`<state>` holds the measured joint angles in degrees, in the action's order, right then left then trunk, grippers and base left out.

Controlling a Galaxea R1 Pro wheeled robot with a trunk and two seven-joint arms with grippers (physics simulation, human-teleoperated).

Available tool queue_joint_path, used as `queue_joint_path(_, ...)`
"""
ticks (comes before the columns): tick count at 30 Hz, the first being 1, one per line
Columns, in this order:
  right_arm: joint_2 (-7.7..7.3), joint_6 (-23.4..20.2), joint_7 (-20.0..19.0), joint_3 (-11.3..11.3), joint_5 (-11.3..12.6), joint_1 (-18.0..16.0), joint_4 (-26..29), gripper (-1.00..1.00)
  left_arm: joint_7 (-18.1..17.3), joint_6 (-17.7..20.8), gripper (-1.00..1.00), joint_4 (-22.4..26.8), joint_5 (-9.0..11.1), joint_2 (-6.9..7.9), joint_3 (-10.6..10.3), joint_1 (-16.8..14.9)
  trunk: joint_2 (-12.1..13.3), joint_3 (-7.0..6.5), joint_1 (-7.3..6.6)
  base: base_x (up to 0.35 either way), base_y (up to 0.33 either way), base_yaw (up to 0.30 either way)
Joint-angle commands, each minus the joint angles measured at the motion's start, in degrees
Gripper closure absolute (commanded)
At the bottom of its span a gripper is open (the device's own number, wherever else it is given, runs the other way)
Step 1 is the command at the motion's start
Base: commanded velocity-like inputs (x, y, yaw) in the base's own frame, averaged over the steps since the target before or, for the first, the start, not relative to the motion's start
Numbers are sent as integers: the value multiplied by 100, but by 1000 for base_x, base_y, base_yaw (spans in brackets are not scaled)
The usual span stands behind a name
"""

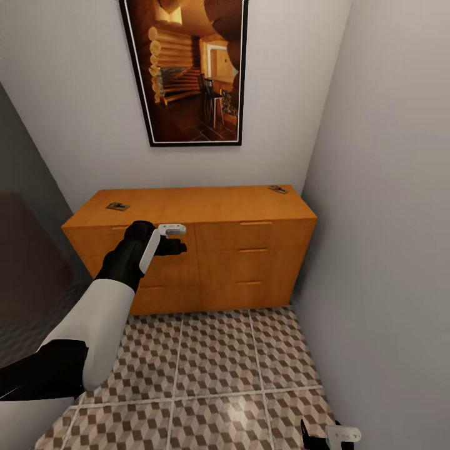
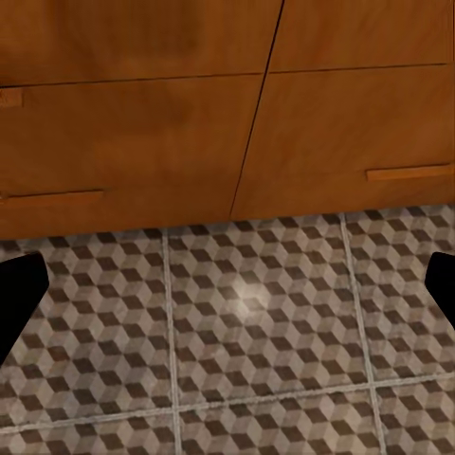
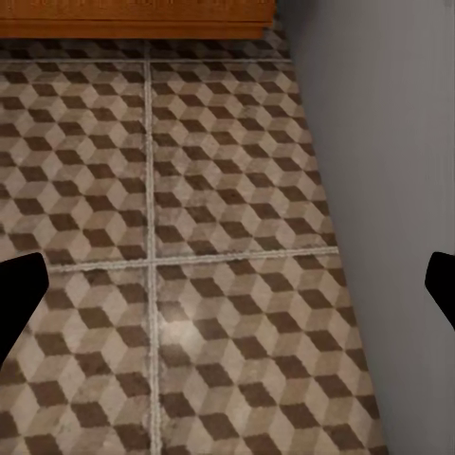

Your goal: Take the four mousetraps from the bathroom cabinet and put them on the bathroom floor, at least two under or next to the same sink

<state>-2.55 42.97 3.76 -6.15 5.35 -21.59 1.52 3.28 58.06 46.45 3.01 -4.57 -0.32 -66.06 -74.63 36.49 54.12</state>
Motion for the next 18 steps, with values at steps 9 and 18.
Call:
queue_joint_path(9, 0, 16, 11, -53, 54, -2, -3, -100, 33, 21, -100, 4, 33, 0, -4, -3, -3, -75, 0, 0, 0, 0)
queue_joint_path(18, 0, 17, 11, -53, 54, -2, -3, -100, 33, 21, -100, 4, 33, 3, -5, -3, -3, -156, 0, 0, 0, 0)
